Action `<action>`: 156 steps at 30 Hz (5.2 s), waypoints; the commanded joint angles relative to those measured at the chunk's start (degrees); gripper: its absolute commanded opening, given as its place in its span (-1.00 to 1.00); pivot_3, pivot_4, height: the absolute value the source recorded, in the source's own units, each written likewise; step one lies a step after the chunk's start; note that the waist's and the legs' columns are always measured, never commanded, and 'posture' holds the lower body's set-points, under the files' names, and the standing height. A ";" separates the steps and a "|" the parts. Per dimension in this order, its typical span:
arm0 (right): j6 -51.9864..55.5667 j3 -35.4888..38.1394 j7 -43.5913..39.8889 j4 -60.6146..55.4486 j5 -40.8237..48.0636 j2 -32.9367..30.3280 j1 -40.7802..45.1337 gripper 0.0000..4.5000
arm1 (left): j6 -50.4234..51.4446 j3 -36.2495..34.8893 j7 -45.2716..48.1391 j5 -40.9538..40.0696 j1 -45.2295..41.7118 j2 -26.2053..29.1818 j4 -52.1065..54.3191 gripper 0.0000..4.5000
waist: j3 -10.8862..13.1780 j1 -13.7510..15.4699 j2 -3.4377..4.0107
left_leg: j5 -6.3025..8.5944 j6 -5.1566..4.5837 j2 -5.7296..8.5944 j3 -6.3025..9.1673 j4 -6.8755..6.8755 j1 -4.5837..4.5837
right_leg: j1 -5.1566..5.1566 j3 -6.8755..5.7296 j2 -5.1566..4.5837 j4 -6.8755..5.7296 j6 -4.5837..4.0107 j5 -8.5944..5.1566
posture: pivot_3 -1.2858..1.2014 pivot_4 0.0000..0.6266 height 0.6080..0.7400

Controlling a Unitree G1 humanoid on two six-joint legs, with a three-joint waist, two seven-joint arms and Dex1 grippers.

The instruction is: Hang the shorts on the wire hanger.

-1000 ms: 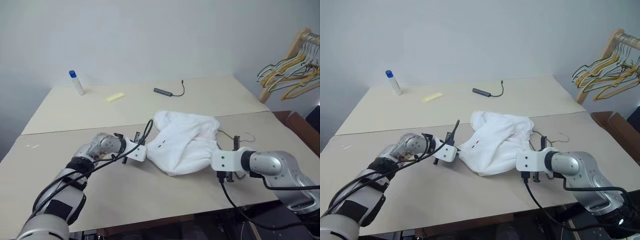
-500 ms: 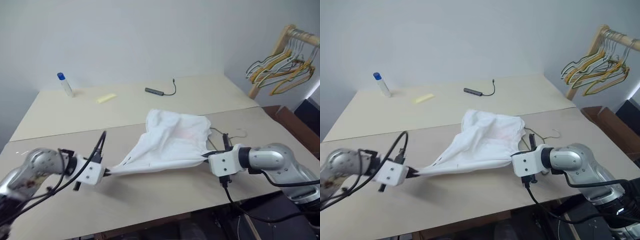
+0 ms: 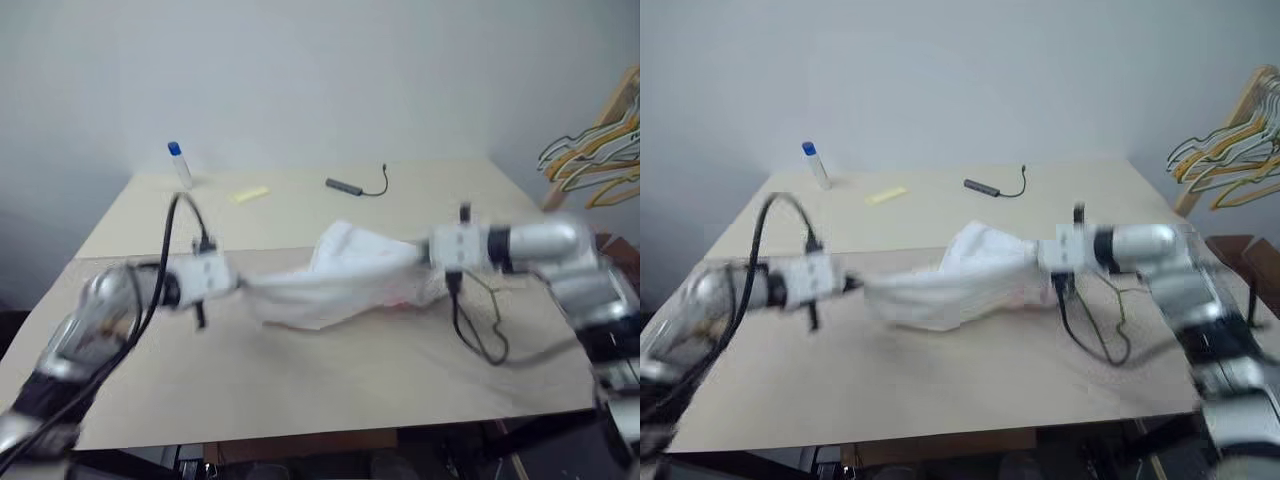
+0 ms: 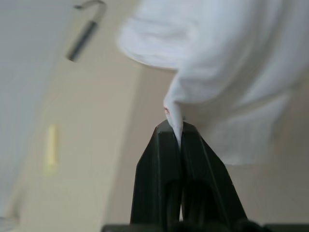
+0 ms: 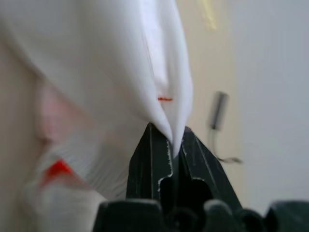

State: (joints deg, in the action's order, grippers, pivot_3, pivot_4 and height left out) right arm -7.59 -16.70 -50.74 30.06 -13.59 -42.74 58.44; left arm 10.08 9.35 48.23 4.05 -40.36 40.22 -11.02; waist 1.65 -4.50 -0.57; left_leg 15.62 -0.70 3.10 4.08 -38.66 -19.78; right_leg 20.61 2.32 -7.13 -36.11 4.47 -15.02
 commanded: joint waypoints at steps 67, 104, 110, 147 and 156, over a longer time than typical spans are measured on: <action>-46.73 -6.54 34.27 -4.38 -11.14 -8.38 -38.91 -1.00 | -10.58 -30.25 28.79 -13.41 78.83 27.88 49.40 -1.00 | -0.47 -3.79 -0.39 | 0.39 -0.66 0.13 -0.32 0.67 0.67 | -0.32 1.35 -0.05 0.35 0.28 -0.17 | -0.03 -1.00 1.00; 29.23 19.54 13.03 -37.93 33.01 -21.76 -59.52 0.85 | 12.35 -19.71 16.36 -39.28 28.51 12.56 33.88 0.98 | -0.37 0.58 -0.66 | 0.64 -0.65 -0.19 -0.84 0.51 0.37 | 0.23 1.59 0.12 0.24 0.24 -0.14 | -0.10 -1.00 1.00; 43.38 14.99 10.75 -34.33 30.03 -20.81 -54.42 0.85 | 12.98 -16.62 16.69 -38.16 25.31 9.69 32.60 0.98 | -0.44 -0.49 -0.53 | 0.65 -0.63 -0.17 -0.87 0.26 -0.25 | 0.75 1.63 0.11 0.10 0.24 -0.11 | -0.12 -1.00 1.00; 52.25 40.25 39.85 -27.97 23.71 4.95 -40.39 -0.99 | 12.46 -12.39 13.22 -35.56 19.36 2.45 29.11 1.00 | -0.84 -3.19 -0.31 | 0.94 -0.55 -0.08 -0.70 -0.20 -0.61 | 0.90 1.67 0.12 0.15 0.37 -0.01 | -0.15 -1.00 1.00; 5.08 24.64 31.49 -34.73 7.57 -3.54 -47.32 -0.99 | 16.14 -12.53 5.62 -34.31 5.27 -4.69 17.57 1.00 | -0.83 -6.46 -0.09 | 0.95 -0.58 -0.03 -0.70 -0.22 -0.44 | 0.67 1.65 0.20 0.16 0.51 -0.09 | -0.15 -1.00 1.00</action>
State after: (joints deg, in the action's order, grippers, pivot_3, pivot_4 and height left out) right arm 6.73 8.68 -18.76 -4.53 -2.88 -44.82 10.23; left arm 26.39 -1.85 54.52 -30.57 -32.97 35.47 8.05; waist 0.82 -10.95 -0.66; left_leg 16.57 -1.29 3.07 3.37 -38.89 -20.22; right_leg 21.29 3.99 -6.96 -35.94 4.99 -15.11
